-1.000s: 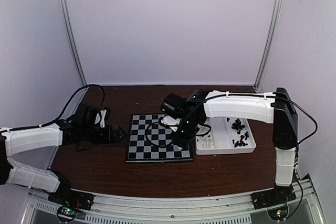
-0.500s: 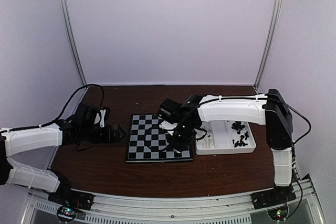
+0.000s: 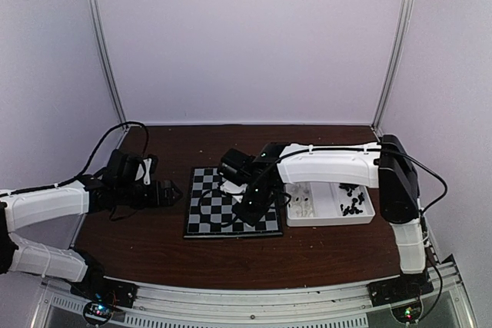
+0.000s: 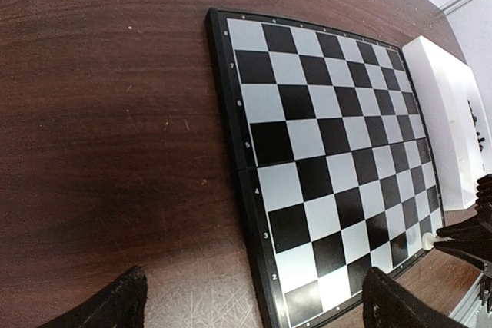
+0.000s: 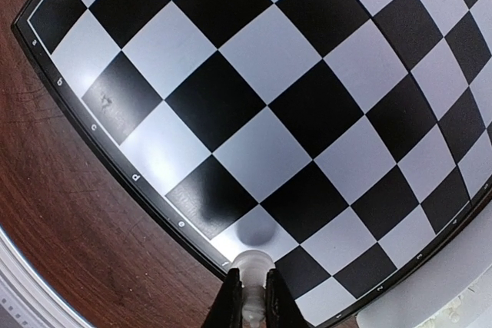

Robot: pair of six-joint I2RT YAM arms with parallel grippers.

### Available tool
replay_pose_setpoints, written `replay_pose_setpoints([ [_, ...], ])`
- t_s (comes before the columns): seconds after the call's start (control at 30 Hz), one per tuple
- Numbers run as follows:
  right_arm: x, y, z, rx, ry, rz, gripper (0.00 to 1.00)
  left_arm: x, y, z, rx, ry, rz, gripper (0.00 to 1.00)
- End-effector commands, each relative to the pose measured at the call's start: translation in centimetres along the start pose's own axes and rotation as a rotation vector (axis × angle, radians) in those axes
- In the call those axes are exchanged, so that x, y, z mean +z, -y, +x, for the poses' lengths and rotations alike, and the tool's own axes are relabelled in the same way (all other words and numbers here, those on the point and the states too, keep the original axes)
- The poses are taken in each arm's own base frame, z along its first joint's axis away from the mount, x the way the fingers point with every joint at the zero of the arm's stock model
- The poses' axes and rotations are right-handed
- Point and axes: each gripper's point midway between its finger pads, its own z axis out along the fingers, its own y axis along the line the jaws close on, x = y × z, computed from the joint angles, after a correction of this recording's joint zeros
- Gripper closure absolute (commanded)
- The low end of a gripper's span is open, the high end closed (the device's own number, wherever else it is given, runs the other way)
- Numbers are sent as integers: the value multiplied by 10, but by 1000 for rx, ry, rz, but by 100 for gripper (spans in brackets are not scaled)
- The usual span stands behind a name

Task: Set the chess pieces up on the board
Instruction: Place the chess piece on the chessboard.

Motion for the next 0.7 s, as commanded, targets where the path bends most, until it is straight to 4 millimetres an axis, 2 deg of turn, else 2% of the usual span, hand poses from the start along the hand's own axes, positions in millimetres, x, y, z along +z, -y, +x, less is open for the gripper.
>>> replay_pose_setpoints([
  [0.0,1,-4,-7,-5,12,13,89,-3,-4,-4,-12,24,-10,2],
  [0.6,14,-5,-2,-1,-14,15,88,0,-4,-1,-13,13,-3,2],
  [0.67,14,-5,-2,-1,-14,15,86,0,-4,-1,-15,12,-3,2],
])
